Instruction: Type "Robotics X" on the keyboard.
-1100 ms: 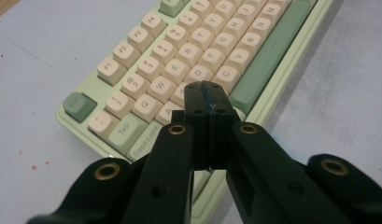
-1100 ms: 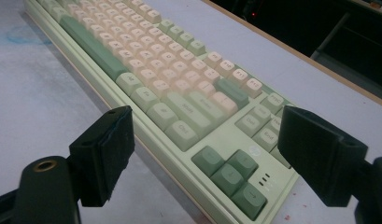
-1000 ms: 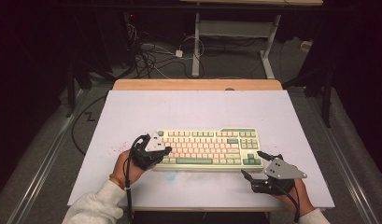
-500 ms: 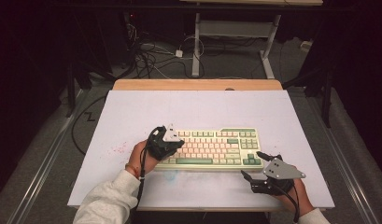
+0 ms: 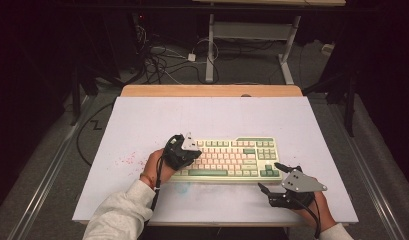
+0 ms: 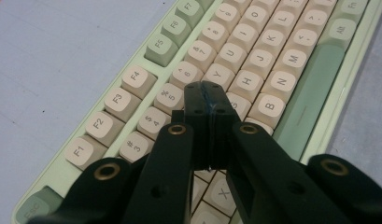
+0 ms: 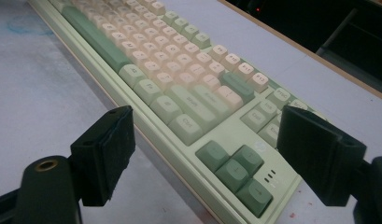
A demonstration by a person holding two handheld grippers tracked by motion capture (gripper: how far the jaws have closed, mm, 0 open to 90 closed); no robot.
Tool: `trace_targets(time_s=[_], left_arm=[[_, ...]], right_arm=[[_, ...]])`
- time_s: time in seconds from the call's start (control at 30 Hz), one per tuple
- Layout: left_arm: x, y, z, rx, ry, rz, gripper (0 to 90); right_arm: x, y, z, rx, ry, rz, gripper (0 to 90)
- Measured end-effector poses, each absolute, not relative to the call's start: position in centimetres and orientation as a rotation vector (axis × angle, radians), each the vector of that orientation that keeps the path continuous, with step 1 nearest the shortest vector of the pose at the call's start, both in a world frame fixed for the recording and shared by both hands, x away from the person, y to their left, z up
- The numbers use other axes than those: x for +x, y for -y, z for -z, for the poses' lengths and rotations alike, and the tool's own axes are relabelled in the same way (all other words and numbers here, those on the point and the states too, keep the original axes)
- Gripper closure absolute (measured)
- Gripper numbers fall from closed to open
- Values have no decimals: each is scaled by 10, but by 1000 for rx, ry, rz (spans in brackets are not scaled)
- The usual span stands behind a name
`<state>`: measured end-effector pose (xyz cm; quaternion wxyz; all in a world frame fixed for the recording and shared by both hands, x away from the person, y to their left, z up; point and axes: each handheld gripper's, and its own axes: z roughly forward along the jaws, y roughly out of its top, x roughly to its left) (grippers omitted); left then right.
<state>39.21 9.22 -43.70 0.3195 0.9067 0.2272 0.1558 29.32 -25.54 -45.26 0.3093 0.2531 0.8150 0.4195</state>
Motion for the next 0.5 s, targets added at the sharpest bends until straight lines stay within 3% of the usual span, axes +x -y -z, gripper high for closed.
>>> trace_targets(time_s=[0.5], left_arm=[[394,-90,438,2392,-590,-410,871]], right_arm=[[293,255,452,660,-2158,-1105,201]])
